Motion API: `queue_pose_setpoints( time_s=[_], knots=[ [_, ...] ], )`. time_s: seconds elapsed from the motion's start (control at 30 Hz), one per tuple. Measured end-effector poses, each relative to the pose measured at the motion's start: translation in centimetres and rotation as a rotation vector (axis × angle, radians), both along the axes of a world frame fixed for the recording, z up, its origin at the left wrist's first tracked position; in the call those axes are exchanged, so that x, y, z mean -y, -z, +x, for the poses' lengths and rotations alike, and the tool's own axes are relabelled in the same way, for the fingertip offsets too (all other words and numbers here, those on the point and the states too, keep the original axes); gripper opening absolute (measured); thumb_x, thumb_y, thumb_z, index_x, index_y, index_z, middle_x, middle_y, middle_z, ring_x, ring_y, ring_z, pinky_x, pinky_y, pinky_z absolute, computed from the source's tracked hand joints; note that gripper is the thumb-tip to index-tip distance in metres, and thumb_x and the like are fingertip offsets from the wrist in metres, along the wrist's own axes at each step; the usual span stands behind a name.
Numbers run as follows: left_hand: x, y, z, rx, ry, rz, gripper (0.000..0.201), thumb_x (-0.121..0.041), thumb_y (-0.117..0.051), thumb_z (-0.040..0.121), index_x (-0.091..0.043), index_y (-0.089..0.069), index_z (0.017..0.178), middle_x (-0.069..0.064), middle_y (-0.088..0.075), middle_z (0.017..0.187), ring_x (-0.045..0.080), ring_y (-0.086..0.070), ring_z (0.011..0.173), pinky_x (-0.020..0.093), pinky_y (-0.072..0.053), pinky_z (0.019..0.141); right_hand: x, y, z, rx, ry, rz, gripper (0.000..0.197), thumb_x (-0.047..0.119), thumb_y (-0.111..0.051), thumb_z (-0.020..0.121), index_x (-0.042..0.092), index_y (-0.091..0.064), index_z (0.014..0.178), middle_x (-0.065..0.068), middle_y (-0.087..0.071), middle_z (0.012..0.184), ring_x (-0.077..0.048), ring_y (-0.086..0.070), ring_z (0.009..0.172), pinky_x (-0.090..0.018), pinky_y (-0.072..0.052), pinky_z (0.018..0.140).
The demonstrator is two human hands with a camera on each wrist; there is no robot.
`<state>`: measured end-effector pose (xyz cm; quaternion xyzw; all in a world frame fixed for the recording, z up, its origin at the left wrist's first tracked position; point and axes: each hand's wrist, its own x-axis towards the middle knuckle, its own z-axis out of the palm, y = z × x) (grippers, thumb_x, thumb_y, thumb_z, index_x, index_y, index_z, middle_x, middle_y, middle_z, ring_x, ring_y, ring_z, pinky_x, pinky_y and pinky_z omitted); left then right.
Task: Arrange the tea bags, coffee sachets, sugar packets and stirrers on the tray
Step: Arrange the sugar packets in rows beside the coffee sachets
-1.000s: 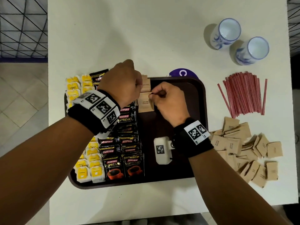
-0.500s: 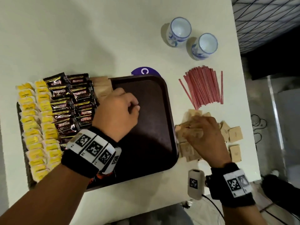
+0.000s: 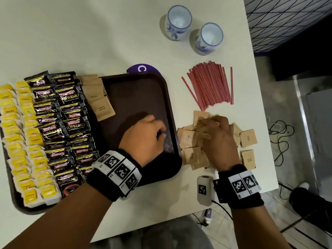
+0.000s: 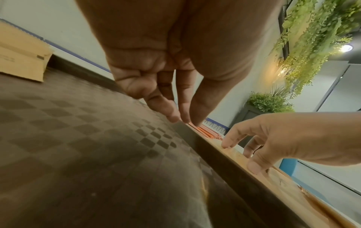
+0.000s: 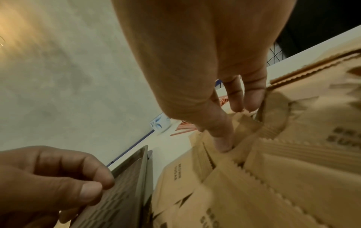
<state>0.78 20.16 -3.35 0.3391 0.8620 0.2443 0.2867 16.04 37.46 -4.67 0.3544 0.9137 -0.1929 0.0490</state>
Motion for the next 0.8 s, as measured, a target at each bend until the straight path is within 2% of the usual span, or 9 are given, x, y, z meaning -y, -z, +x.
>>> queue_pose_setpoints(
  time_s=[0.1,0.23,0.33,0.4,0.47,0.53,0.57,0.67,0.8],
  knots=[
    [-0.8,-0.1,0.2,0.016,-0.005,-0.005,0.008,-0.028,-0.065,0.085,-0.029,-0.066,0.093,-0.011,-0.054,0.095,0.015,-0.059,0.075,0.037,-0.055,0.069,-0.3,-0.3,-0.1,-0.038,-0.002,0.001,0.036,-0.009,-0.061,0.073,0.007,-0.068,0.105,-0.016,-0.056,0.114,-0.036,-0.054,0.1,-0.05,-0.045,0.093],
    [-2.1,-0.2,1.1,0.048,0.067,0.016,0.018,-0.029,-0.063,0.087,-0.029,-0.066,0.105,-0.013,-0.053,0.102,0.013,-0.059,0.089,0.037,-0.054,0.076,-1.5,-0.4,-0.3,0.003,-0.056,-0.07,0.032,-0.005,-0.059,0.077,0.009,-0.069,0.104,-0.009,-0.06,0.107,-0.03,-0.057,0.095,-0.045,-0.05,0.086],
    [-3.2,-0.2,1.9,0.137,0.081,0.077,0.027,-0.029,-0.064,0.087,-0.029,-0.063,0.114,-0.012,-0.053,0.109,0.012,-0.058,0.094,0.037,-0.054,0.08,-2.2,-1.9,-0.4,-0.012,0.039,-0.207,0.031,-0.004,-0.056,0.084,0.008,-0.07,0.109,-0.004,-0.056,0.104,-0.023,-0.061,0.089,-0.028,-0.051,0.077],
    [-3.7,-0.3,2.0,0.216,0.014,0.164,0.032,-0.031,-0.069,0.085,-0.029,-0.062,0.116,-0.012,-0.056,0.108,0.009,-0.06,0.091,0.035,-0.054,0.081,-2.8,-3.2,-0.5,-0.056,0.092,-0.25,0.023,-0.001,-0.059,0.088,0.01,-0.07,0.106,-0.003,-0.061,0.102,-0.018,-0.061,0.089,-0.011,-0.042,0.073],
    [-4.0,-0.3,2.0,0.273,-0.048,0.229,0.035,-0.034,-0.072,0.083,-0.03,-0.061,0.117,-0.013,-0.06,0.105,0.004,-0.061,0.091,0.031,-0.054,0.082,-3.1,-4.5,-0.6,-0.134,0.167,-0.312,0.014,0.005,-0.063,0.091,0.013,-0.069,0.102,0.0,-0.068,0.097,-0.011,-0.063,0.084,-0.003,-0.039,0.066],
    [-4.4,-0.7,1.9,0.349,-0.08,0.263,0.037,-0.035,-0.073,0.083,-0.031,-0.06,0.118,-0.014,-0.064,0.105,0.001,-0.062,0.094,0.027,-0.054,0.083,-3.1,-5.6,-0.9,-0.227,0.252,-0.441,0.009,0.008,-0.066,0.092,0.014,-0.068,0.098,0.002,-0.071,0.09,-0.003,-0.066,0.075,-0.007,-0.045,0.061],
    [-4.7,-0.9,1.8,0.398,-0.096,0.284,0.037,-0.035,-0.074,0.083,-0.029,-0.061,0.118,-0.013,-0.066,0.104,0.001,-0.063,0.095,0.025,-0.053,0.085,-2.9,-6.0,-1.2,-0.266,0.287,-0.514,0.009,0.008,-0.066,0.093,0.015,-0.068,0.098,0.002,-0.073,0.086,-0.004,-0.067,0.071,-0.013,-0.049,0.058],
    [-4.8,-1.2,1.0,0.559,-0.202,0.375,0.031,-0.022,-0.078,0.081,-0.024,-0.067,0.11,-0.008,-0.072,0.094,0.003,-0.067,0.092,0.026,-0.051,0.087,-1.8,-6.3,-2.8,-0.325,0.359,-0.702,0.009,0.007,-0.068,0.092,0.013,-0.068,0.099,-0.007,-0.074,0.081,-0.019,-0.068,0.066,-0.033,-0.055,0.056],
    [-2.7,-1.3,-1.7,0.593,-0.285,0.377,0.032,-0.007,-0.077,0.079,-0.024,-0.069,0.105,0.001,-0.071,0.085,0.009,-0.067,0.078,0.027,-0.051,0.073,-0.4,-5.9,-5.2,-0.411,0.442,-0.891,0.011,0.002,-0.067,0.092,0.011,-0.065,0.098,-0.008,-0.075,0.091,-0.019,-0.073,0.074,-0.03,-0.058,0.054]
  ],
)
